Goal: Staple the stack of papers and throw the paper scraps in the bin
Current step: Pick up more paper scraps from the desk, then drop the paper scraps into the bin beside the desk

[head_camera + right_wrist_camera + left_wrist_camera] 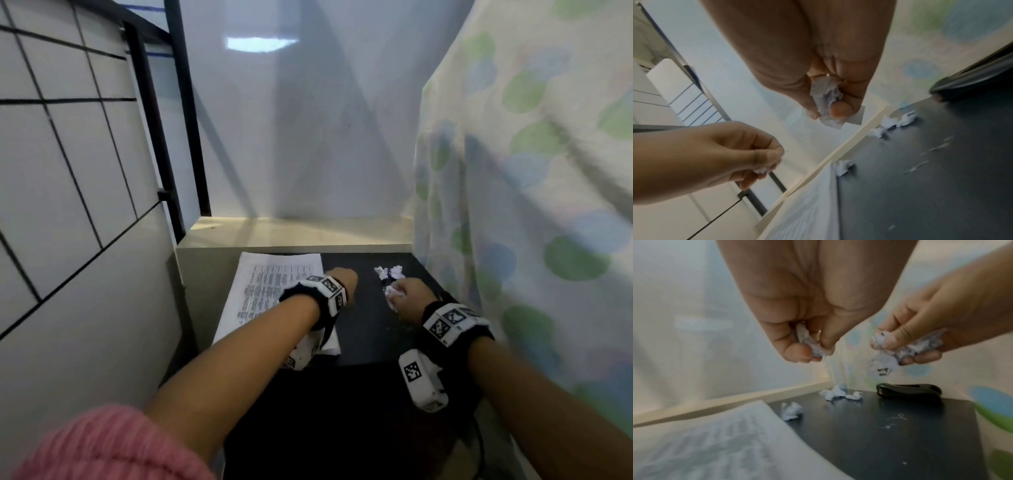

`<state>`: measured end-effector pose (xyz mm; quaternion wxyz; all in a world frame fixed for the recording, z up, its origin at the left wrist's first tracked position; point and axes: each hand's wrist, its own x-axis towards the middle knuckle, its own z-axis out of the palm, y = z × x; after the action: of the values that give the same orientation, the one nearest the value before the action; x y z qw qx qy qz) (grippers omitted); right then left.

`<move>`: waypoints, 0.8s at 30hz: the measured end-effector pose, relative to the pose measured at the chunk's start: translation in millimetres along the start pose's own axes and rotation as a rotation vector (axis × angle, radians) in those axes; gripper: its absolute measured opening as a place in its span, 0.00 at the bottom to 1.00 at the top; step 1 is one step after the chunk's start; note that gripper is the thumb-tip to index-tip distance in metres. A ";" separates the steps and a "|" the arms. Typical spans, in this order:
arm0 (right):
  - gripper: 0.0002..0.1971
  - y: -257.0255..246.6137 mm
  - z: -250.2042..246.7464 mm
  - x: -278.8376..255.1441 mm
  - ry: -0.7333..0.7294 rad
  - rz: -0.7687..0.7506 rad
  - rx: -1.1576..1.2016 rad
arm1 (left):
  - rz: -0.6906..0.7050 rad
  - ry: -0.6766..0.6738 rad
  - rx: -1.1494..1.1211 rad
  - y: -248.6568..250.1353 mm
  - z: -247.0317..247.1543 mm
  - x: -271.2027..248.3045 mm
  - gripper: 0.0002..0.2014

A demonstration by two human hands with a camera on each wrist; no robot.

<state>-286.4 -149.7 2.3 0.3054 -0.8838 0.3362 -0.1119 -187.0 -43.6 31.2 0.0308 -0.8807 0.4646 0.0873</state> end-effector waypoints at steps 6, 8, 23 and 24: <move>0.13 -90.4 52.5 -24.0 -0.166 -0.147 0.048 | -0.166 0.066 0.001 -96.8 -6.5 -65.9 0.18; 0.15 -119.8 79.0 -34.6 -0.238 -0.201 0.044 | -0.248 0.075 -0.047 -130.6 3.7 -86.7 0.18; 0.15 -206.4 258.4 -94.2 -0.575 -0.297 -0.065 | -0.566 -0.129 -0.135 -257.3 124.2 -164.5 0.16; 0.15 -204.1 267.1 -94.8 -0.595 -0.275 -0.072 | -0.571 -0.139 -0.149 -261.3 132.3 -164.3 0.16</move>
<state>-142.4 157.2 -82.0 0.3409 -0.9251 0.1133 0.1227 -79.2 255.9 -75.9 0.0211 -0.9674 0.1872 0.1692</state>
